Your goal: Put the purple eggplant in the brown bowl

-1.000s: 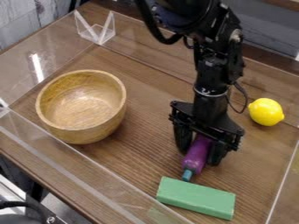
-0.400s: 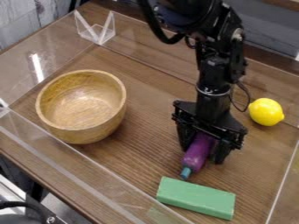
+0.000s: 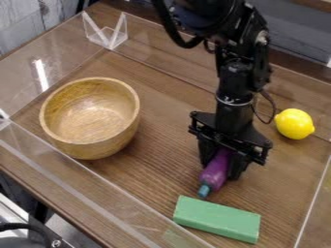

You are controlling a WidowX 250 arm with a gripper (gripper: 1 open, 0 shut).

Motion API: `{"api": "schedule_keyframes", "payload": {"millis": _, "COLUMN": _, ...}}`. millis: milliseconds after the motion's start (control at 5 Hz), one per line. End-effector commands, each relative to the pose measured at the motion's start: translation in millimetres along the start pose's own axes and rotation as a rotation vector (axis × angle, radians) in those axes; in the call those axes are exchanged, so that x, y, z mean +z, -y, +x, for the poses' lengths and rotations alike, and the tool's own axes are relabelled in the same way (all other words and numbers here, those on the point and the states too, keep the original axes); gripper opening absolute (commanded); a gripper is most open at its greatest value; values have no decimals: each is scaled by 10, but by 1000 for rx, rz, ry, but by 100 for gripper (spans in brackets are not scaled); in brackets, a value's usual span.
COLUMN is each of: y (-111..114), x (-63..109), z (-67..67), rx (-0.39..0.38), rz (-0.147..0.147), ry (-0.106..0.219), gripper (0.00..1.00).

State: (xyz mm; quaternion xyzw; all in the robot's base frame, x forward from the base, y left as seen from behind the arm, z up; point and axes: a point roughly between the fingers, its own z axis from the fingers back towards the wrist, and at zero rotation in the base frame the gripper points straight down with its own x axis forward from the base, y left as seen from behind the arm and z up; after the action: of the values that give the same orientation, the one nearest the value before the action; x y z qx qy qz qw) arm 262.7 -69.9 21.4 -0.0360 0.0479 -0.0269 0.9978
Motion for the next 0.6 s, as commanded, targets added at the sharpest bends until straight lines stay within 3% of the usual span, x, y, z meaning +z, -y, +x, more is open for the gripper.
{"api": "schedule_keyframes", "payload": {"millis": 0, "y": -25, "x": 192, "z": 43, "rx": 7, "rz": -4, "ry": 45, "gripper": 0}}
{"api": "schedule_keyframes", "payload": {"millis": 400, "y": -64, "x": 378, "z": 0, "rx": 19, "rz": 3, "ry": 52, "gripper": 0}}
